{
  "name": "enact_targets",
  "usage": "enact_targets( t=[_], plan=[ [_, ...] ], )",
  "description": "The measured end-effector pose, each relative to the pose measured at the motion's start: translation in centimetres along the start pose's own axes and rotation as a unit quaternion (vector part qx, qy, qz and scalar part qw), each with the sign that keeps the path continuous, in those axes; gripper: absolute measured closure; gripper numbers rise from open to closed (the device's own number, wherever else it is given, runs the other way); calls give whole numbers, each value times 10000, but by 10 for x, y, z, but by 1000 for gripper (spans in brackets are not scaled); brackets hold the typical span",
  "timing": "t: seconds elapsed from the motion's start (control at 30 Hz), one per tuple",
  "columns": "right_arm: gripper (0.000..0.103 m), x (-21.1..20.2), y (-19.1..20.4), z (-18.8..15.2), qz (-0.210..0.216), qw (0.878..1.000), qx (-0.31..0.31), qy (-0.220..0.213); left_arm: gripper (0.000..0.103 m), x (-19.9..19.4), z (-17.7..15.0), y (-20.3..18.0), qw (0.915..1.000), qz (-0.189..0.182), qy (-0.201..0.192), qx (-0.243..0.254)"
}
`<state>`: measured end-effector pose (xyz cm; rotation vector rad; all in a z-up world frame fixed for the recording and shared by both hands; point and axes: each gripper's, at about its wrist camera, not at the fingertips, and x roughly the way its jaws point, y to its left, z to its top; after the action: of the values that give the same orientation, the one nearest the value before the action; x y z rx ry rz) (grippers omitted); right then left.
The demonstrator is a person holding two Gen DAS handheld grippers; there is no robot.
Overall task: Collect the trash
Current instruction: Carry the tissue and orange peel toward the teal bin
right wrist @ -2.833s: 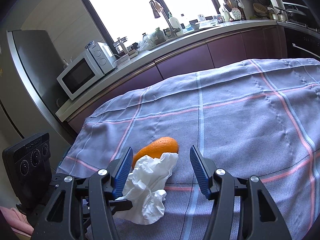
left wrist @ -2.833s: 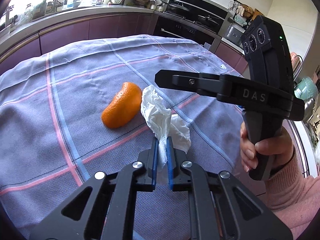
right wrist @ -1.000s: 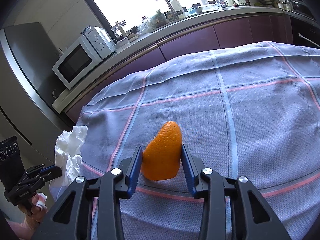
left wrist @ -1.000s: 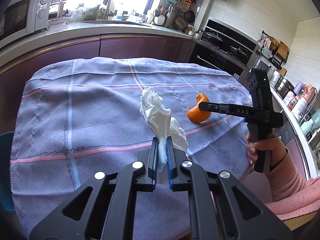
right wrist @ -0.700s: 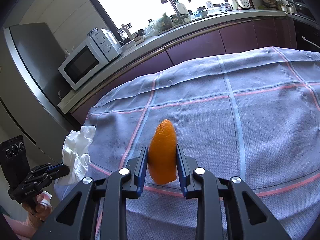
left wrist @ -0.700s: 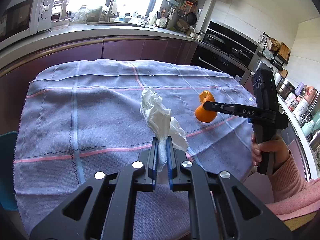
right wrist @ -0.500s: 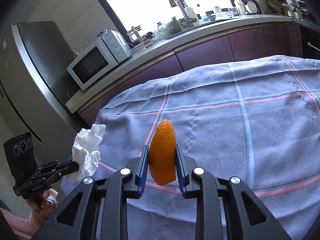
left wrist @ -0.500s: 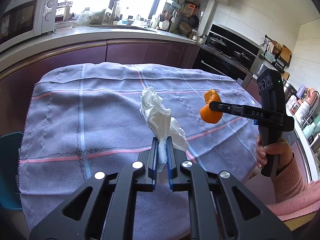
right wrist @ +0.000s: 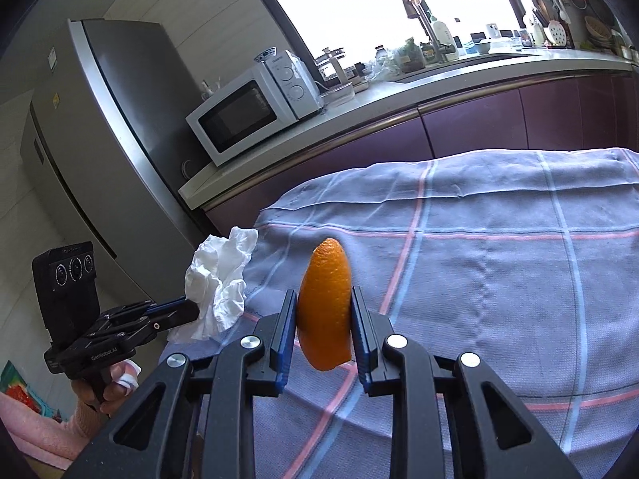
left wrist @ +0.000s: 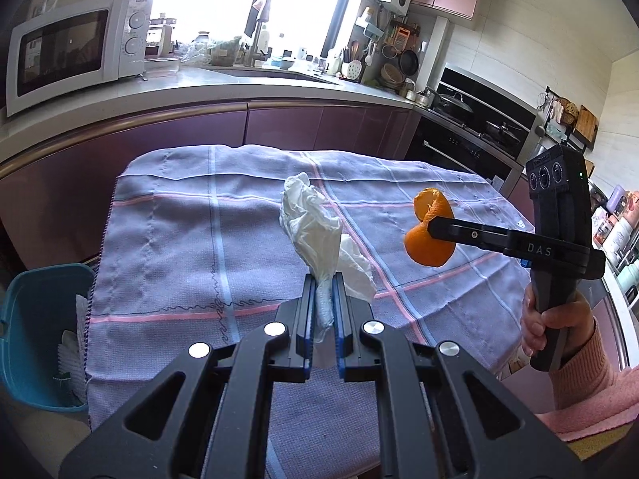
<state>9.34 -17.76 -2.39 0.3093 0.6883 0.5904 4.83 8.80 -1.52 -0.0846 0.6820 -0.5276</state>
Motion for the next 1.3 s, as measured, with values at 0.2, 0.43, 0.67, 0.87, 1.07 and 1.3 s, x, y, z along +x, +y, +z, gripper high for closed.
enact_targets(
  t=[0.2, 0.43, 0.67, 0.87, 1.07, 1.3],
  plan=[
    [79, 13, 22, 2, 189, 9996, -182, 90, 94, -16, -2, 14, 9998, 158, -102, -118],
    [79, 34, 47, 7, 427, 9980, -403, 237, 94, -35, -6, 32, 9988, 352, -220, -259],
    [79, 52, 69, 10, 631, 9957, -569, 364, 94, -52, -11, 48, 9971, 537, -332, -420],
    [79, 67, 92, 12, 776, 9927, -779, 496, 94, -63, -13, 67, 9950, 707, -406, -569],
    [79, 86, 113, 13, 959, 9886, -957, 663, 94, -77, -17, 83, 9922, 919, -489, -688],
    [79, 107, 133, 15, 1176, 9835, -1098, 830, 94, -89, -21, 103, 9881, 1169, -542, -838]
  ],
)
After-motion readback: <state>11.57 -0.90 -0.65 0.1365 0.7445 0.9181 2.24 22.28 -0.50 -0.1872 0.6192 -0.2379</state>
